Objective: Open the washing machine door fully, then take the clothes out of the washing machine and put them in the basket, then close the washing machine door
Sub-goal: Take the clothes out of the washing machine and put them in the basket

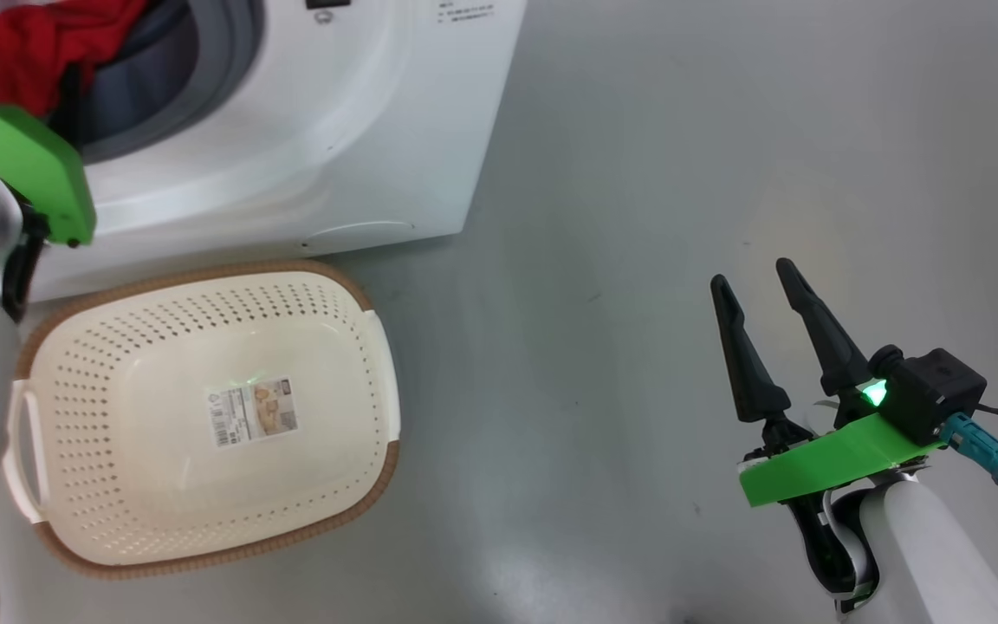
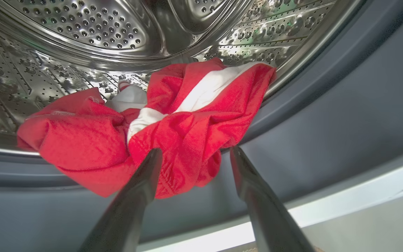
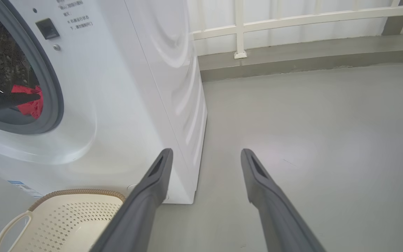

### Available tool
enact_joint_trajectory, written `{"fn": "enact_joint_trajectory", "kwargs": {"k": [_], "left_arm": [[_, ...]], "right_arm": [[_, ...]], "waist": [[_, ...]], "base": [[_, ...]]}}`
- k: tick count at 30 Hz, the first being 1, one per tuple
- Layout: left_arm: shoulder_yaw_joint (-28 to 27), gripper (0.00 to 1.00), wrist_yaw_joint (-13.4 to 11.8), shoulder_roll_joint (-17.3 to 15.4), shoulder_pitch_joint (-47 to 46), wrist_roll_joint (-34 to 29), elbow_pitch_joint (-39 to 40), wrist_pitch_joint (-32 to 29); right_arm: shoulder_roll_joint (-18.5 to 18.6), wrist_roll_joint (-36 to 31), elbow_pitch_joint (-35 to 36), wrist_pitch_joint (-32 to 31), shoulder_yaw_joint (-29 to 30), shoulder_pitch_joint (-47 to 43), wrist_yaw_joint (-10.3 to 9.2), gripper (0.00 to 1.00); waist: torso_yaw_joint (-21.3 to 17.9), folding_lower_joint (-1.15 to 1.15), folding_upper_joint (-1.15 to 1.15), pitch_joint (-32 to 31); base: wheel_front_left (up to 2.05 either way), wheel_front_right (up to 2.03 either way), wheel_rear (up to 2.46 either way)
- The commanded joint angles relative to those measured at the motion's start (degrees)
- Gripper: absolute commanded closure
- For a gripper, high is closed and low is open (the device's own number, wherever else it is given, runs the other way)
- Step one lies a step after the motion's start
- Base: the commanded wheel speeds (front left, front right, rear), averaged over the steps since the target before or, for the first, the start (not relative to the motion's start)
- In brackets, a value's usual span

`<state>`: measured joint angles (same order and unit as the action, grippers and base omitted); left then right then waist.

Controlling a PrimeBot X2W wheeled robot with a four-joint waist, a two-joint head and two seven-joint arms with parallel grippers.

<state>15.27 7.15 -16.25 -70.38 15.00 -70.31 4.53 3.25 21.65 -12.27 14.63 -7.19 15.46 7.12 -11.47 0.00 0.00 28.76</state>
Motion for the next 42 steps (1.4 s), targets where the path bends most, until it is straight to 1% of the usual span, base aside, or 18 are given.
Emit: {"fn": "enact_joint_trajectory", "kwargs": {"k": [1, 10, 21, 22, 23, 24, 25, 32, 38, 42], "left_arm": [[-0.1, 0.00, 0.1, -3.5, -2.1, -0.6, 0.1, -0.1], [1.6, 0.00, 0.2, -5.9, -4.5, -1.3, -2.1, 0.0], [2.1, 0.00, -1.1, -8.4, -5.2, -1.0, -3.1, -0.3], [2.2, 0.23, -1.1, -8.5, -5.1, -1.0, -3.2, -0.3], [2.2, 0.60, -1.1, -8.6, -5.0, -0.9, -3.2, -0.2], [2.3, 0.99, -1.1, -8.7, -4.9, -0.9, -3.2, -0.3], [2.4, 1.00, -1.1, -8.7, -4.8, -0.8, -3.3, -0.2], [2.3, 1.00, -1.2, -8.2, -4.4, 0.2, -3.4, 2.8], [1.0, 1.00, -0.8, -5.9, -2.8, 2.6, -3.1, 8.2], [-0.6, 1.00, -0.6, -4.8, -0.4, 4.6, -1.2, 10.2]], "right_arm": [[-0.1, 0.3, 1.4, 0.4, -1.5, 0.2, 0.36, 0.00], [-0.3, 0.5, 1.4, 0.4, -2.2, 0.9, 0.36, 0.00], [-0.4, 0.8, 1.7, 0.4, -3.0, 0.9, 0.36, 0.00], [-0.4, 0.9, 1.7, 0.4, -3.0, 0.9, 0.36, 0.00], [-0.4, 0.9, 1.7, 0.4, -3.0, 0.9, 0.36, 0.00], [-0.4, 1.0, 1.7, 0.4, -3.0, 0.8, 0.36, 0.00], [-0.4, 1.0, 1.7, 0.4, -3.0, 0.8, 0.36, 0.00], [-0.4, 0.7, 1.4, 0.4, -2.6, 0.8, 0.36, 0.00], [-0.4, 0.1, 1.2, 0.4, -1.8, -0.1, 0.36, 0.00], [-0.4, -0.2, 0.9, 0.4, -1.6, -1.0, 0.36, 0.00]], "waist": [[-1.1, 0.00, 0.00, 1.1], [-3.3, 0.00, 0.00, 2.7], [-5.2, 0.00, 0.00, 3.8], [-5.3, 0.00, 0.00, 3.7], [-5.3, 0.00, 0.00, 3.7], [-5.3, 0.00, 0.00, 3.6], [-5.3, 0.00, 0.00, 3.5], [-4.6, 0.00, 0.00, 2.1], [-3.0, 0.00, 0.00, -0.3], [-1.9, 0.00, 0.00, -2.4]], "base": [[0.00, 0.00, 0.00], [0.00, 0.00, 0.00], [0.00, 0.00, 0.00], [0.00, 0.00, 0.00], [0.00, 0.00, 0.00], [0.00, 0.00, 0.00], [0.00, 0.00, 0.00], [0.00, 0.00, 0.00], [0.00, 0.00, 0.00], [0.00, 0.00, 0.00]]}}
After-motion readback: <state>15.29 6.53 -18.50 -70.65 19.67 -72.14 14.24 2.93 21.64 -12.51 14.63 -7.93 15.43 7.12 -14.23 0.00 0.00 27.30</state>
